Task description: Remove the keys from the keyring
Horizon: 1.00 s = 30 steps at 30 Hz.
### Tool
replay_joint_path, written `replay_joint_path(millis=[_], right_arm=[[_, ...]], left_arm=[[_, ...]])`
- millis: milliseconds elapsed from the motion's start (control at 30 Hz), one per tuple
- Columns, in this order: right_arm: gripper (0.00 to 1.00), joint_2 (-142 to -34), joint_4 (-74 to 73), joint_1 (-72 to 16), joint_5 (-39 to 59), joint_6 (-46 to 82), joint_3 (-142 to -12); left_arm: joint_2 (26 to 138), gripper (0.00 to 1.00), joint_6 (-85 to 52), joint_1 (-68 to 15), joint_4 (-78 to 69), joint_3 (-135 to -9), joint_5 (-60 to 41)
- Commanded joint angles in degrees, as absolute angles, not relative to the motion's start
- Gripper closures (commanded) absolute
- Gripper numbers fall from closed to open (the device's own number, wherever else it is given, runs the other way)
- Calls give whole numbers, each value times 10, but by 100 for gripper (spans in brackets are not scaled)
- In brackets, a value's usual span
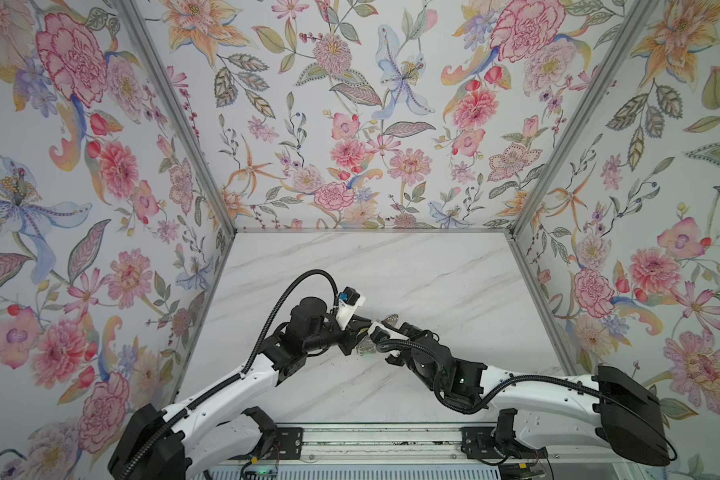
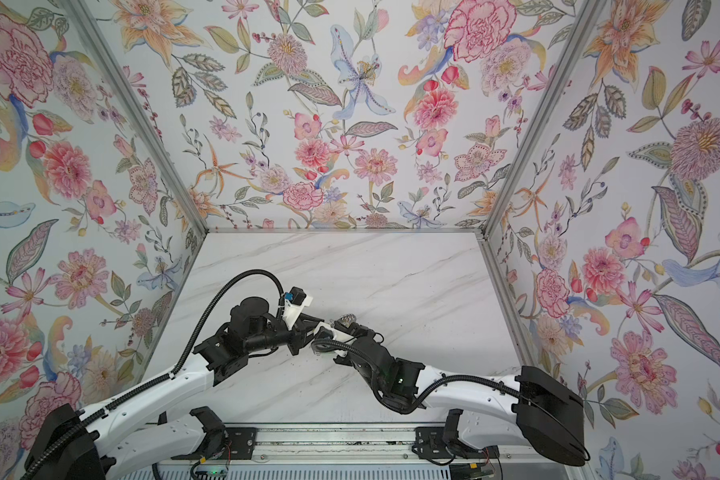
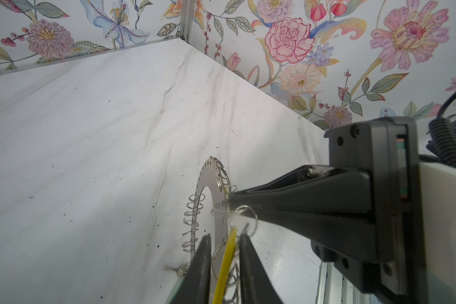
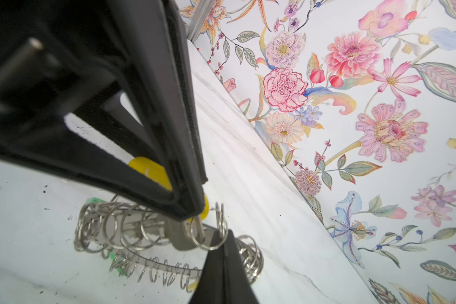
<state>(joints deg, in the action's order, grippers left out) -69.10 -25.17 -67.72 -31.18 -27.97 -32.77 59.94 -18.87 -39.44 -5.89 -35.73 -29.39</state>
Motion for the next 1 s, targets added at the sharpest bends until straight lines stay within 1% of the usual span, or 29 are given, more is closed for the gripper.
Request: replay_joint_path(millis=[0, 33, 300, 367, 433, 467, 733, 967], right_arm=[[100, -664, -287, -674, -310, -263, -327], [100, -661, -284, -672, -307, -262, -327], [100, -658, -279, -671, -302, -261, -328], [100, -658, -279, -671, -302, -261, -329], [100, -657, -281, -672, -303, -263, -328], [100, -657, -282, -672, -304, -263, -328], [100, -668, -282, -673, -304, -269, -333], [100, -668, -268, -668, -283, -248, -340]], left_arm=[[578, 75, -181, -397, -33, -344, -250], [572, 73, -183, -397, -37, -341, -243], [565, 69, -187, -397, -48, -342, -245], [562, 65, -186, -397, -47, -343, -245], [554, 58, -186, -397, -47, -343, -242], [552, 56, -186, -397, -47, -344, -241], [530, 56, -179, -419, -50, -360, -222], [564, 55, -128, -467, -23, -381, -173]])
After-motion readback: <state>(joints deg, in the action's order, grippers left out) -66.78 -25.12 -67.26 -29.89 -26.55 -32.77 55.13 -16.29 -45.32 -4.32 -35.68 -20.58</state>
